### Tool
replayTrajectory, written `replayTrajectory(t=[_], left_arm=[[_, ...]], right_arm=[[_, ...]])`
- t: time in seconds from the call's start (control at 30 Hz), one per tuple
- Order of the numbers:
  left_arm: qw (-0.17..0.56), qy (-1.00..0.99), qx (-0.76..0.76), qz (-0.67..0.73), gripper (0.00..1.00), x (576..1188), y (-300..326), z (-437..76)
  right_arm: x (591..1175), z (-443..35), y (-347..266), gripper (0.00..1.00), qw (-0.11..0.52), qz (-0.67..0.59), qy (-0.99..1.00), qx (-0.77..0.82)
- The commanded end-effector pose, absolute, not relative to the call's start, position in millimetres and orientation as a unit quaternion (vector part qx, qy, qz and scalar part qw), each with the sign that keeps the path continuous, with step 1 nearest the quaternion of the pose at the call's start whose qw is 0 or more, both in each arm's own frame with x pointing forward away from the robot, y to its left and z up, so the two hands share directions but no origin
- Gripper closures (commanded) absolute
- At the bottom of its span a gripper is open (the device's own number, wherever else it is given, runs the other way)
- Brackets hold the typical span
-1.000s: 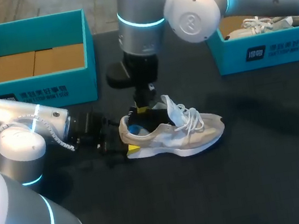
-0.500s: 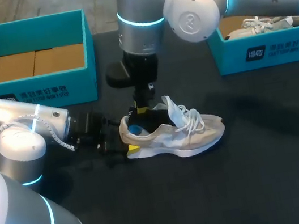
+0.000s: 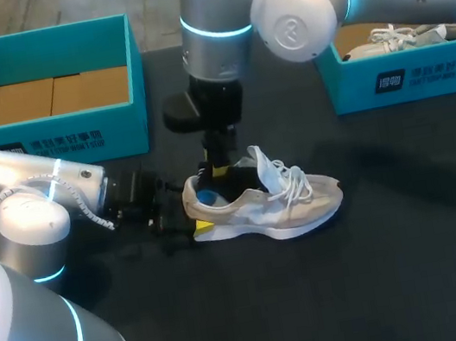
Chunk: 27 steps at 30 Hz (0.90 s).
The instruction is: Take the shoe out of the shoebox, open the shoe tongue, remove and reinsert the insole, then place the shoe into the shoebox
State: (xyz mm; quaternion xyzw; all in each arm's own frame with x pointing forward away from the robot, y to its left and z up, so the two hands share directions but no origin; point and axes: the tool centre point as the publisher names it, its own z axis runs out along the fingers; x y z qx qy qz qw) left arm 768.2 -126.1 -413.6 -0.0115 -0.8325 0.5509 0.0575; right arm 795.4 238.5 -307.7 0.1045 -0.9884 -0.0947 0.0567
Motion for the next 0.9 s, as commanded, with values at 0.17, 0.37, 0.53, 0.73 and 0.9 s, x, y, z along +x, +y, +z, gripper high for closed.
replayTrajectory(t=[0.17,0.37,0.53,0.73,0.9], left_arm=[[0.057,-0.833,-0.011,0.551,1.0,768.4,-125.7,-415.2],[0.057,-0.833,-0.011,0.551,1.0,768.4,-125.7,-415.2],[0.057,-0.833,-0.011,0.551,1.0,768.4,-125.7,-415.2],[0.057,-0.833,-0.011,0.551,1.0,768.4,-125.7,-415.2],[0.057,-0.833,-0.011,0.551,1.0,768.4,-125.7,-415.2]], right_arm=[[794.1,-300.1,235.4,0.59,0.062,-0.098,-0.988,0.098],[798.6,-295.6,231.1,0.58,0.076,-0.111,-0.988,0.079],[803.7,-291.2,227.6,0.6,0.086,-0.133,-0.986,0.058],[806.9,-286.6,228.4,0.61,0.103,-0.133,-0.984,0.052],[807.6,-288.3,233.3,0.6,0.114,-0.132,-0.983,0.051]])
